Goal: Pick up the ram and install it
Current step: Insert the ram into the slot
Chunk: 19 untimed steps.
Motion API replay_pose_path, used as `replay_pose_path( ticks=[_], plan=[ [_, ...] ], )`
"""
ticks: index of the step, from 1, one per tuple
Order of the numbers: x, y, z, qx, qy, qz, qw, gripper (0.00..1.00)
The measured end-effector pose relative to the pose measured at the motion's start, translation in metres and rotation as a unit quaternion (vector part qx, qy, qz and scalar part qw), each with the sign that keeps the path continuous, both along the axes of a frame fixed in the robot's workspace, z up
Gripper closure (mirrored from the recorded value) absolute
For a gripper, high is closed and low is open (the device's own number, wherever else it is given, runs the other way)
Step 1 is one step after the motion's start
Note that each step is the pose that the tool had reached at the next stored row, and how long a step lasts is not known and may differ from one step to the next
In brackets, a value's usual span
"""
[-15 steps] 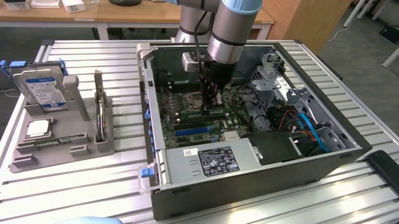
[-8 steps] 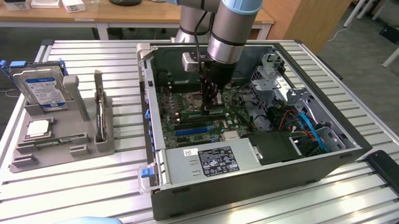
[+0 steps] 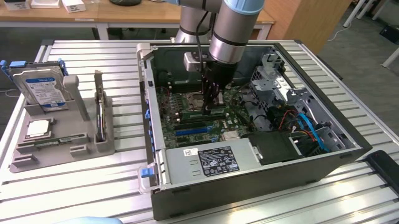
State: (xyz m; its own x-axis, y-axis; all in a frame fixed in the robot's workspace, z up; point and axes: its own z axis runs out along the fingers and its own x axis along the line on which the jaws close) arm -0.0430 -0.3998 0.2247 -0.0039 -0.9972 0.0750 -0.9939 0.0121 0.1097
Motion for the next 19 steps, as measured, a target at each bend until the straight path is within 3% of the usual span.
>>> replay_pose_path(
  ticks=[19],
  plan=[
    [-0.0008, 0.0001, 0.0021, -0.001, 0.0008, -0.007, 1.0, 0.87]
  ],
)
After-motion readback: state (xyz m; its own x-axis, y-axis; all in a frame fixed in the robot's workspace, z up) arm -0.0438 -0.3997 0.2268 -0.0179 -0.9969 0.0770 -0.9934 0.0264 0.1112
